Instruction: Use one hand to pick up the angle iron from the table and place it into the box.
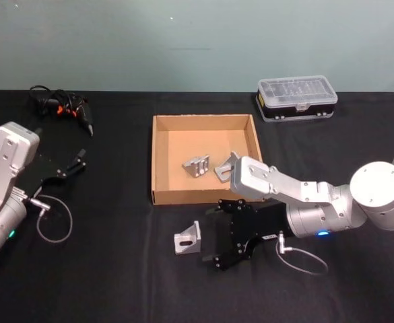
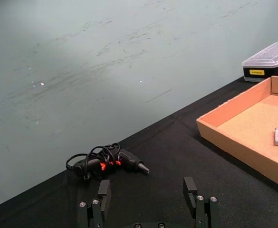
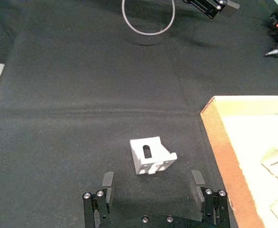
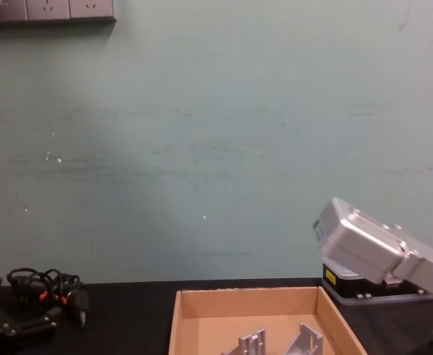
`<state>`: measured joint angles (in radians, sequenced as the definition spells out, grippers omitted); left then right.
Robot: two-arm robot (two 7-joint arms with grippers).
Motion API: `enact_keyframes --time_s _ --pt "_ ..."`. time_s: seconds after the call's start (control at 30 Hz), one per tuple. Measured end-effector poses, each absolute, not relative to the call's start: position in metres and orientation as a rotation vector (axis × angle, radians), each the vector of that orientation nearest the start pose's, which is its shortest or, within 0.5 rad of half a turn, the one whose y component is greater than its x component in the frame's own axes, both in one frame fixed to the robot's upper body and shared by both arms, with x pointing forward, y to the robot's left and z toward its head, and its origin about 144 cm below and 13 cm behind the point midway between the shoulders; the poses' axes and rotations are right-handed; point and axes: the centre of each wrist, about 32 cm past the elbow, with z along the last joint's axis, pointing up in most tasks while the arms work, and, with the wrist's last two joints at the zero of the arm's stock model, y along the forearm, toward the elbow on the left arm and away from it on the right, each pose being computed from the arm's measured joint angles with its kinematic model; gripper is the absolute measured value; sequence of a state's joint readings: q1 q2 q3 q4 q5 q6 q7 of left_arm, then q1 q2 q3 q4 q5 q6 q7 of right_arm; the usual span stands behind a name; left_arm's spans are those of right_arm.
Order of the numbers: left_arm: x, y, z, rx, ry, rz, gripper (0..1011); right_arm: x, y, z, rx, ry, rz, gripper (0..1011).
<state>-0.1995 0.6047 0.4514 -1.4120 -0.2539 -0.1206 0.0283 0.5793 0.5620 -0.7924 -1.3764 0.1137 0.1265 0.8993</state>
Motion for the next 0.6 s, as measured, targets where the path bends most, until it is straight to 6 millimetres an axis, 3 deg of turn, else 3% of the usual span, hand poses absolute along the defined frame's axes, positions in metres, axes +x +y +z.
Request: enact_keyframes --time_s 0.6 --pt "0.489 0.310 1.140 0.304 -0.285 1.248 1000 0.564 -0.212 1.199 -0.642 -0.205 -0.181 1004"
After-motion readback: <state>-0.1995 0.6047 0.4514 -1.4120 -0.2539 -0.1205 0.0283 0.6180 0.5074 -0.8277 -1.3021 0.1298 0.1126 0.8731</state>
